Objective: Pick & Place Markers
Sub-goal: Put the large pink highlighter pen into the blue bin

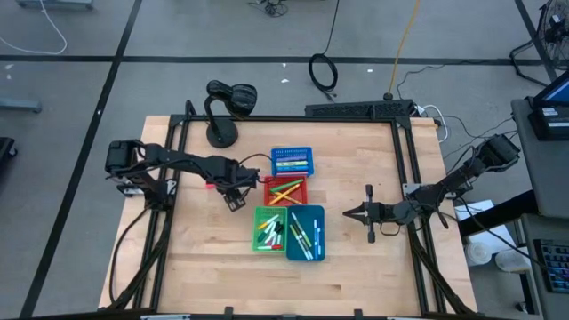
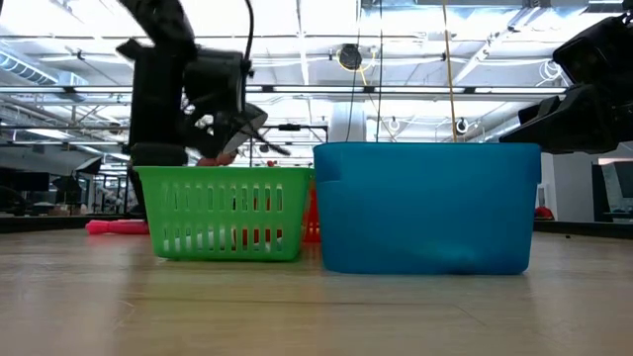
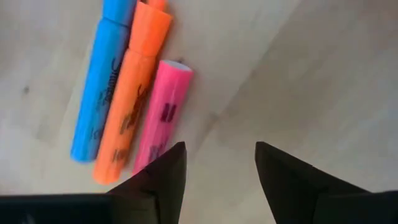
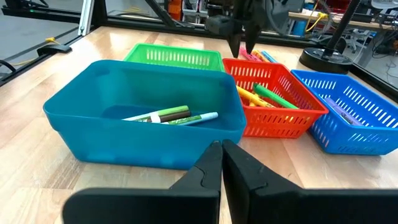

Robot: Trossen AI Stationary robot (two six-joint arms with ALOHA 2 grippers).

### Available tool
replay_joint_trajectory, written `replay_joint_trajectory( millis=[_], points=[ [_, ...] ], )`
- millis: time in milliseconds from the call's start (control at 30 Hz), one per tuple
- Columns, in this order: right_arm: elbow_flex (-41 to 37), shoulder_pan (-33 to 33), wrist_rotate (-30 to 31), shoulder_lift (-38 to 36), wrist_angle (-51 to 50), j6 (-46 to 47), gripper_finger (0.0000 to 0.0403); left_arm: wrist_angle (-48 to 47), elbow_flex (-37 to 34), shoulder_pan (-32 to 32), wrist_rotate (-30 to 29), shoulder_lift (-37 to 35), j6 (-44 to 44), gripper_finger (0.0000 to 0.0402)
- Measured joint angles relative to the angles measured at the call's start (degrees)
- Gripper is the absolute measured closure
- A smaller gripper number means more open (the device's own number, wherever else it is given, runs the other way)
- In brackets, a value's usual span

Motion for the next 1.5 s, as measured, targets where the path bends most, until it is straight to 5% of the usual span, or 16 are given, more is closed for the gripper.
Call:
replay_joint_trajectory(
  millis=[233,767,1500],
  points=[
    [0.0,0.0,0.0,0.0,0.0,0.0,0.0403,7.3,-6.1,3.6,0.4,-0.3,2.9,0.0208],
    [0.0,0.0,0.0,0.0,0.0,0.0,0.0403,10.1,-7.2,4.7,4.4,-2.7,6.8,0.0256],
    [0.0,0.0,0.0,0.0,0.0,0.0,0.0403,7.8,-7.4,4.7,-7.1,-8.9,7.8,0.0236]
  ],
)
